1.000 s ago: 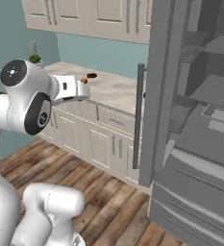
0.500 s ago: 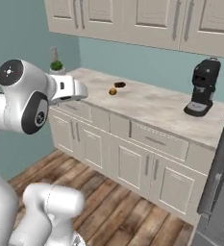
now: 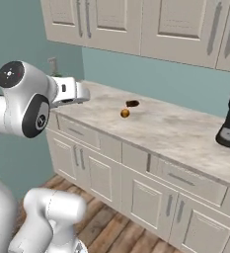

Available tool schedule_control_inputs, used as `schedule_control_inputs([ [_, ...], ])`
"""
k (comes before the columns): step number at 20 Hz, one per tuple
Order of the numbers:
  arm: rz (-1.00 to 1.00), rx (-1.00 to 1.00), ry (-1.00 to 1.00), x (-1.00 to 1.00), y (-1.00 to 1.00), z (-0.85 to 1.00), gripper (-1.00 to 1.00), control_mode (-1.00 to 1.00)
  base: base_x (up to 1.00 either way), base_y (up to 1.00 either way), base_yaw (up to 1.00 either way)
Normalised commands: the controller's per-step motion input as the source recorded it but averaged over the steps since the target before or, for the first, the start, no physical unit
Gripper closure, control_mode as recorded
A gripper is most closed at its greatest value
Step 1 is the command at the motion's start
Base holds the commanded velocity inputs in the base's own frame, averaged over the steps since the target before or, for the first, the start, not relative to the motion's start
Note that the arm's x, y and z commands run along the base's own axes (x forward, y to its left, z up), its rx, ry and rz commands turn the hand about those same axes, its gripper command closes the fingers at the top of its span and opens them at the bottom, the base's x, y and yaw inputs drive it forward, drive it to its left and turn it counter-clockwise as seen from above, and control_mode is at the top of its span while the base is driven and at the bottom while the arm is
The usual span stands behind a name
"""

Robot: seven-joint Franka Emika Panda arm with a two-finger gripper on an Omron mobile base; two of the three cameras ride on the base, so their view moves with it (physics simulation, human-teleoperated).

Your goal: Place the beer on the top shelf of the fridge to keep it out of children's reach, and place the mango and sweet potato on lower shelves for easy access.

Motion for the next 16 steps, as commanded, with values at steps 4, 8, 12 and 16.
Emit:
schedule_control_inputs([
  [4, 0.0, 0.0, 0.0, 0.0, 0.0, 0.0, -1.0, 1.0, 0.95, 0.33, -0.07],
  [8, 0.0, 0.0, 0.0, 0.0, 0.0, 0.0, -1.0, 1.0, 0.95, 0.22, -0.09],
  [12, 0.0, 0.0, 0.0, 0.0, 0.0, 0.0, -1.0, 1.0, 0.86, 0.08, -0.17],
  [16, 0.0, 0.0, 0.0, 0.0, 0.0, 0.0, -1.0, 1.0, 0.65, 0.0, -0.27],
])
